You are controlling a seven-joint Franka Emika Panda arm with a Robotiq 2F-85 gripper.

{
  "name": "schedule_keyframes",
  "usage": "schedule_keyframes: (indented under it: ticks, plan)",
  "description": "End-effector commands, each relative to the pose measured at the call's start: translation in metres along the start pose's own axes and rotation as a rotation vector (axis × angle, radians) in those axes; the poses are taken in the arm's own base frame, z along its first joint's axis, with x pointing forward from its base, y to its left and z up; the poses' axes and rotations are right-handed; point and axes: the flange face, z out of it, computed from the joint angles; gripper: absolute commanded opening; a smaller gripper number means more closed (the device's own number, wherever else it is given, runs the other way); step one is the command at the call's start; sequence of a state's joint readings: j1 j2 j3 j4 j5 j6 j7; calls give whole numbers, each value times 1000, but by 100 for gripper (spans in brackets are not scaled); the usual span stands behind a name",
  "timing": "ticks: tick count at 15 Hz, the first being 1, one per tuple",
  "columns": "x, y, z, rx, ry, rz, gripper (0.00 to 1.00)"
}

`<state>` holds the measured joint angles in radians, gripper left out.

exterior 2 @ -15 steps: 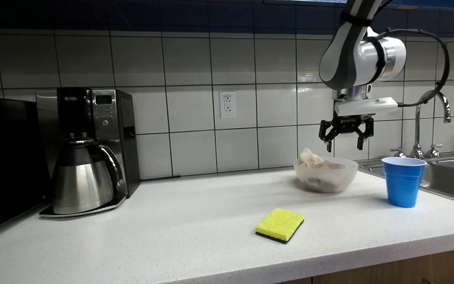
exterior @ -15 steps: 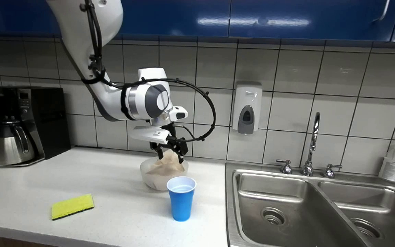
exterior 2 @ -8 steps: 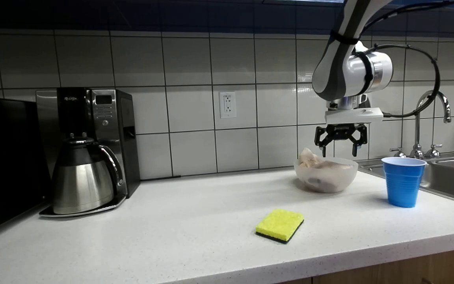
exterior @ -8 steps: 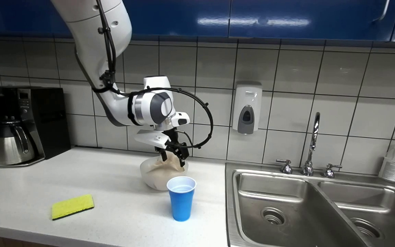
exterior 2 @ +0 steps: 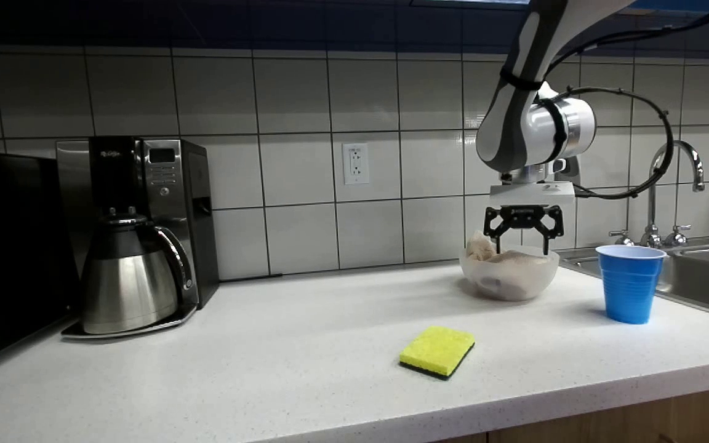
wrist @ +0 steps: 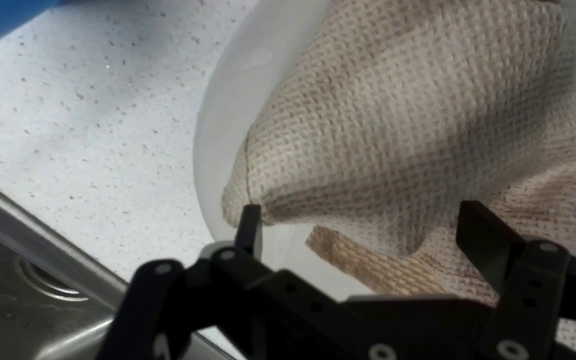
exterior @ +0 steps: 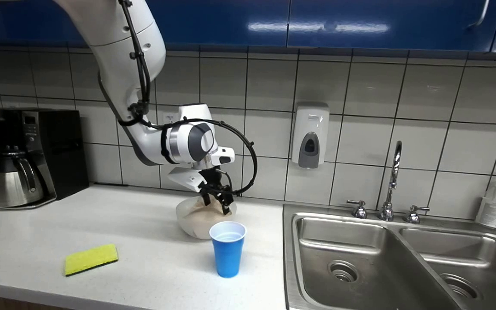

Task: Move the towel from the bowl to the stove top

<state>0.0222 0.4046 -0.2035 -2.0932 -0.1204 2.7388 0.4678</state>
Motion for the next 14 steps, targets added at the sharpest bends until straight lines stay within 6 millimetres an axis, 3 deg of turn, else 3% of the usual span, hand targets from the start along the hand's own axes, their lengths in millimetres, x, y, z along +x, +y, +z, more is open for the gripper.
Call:
schedule_keyframes:
  ticks: [1,6,14]
  plan:
    - [7,-6,16,-29,-7,54,100]
    - [11,-8,32,-32,-26,99,100]
    - [11,-8,41,-23,-50,142,100]
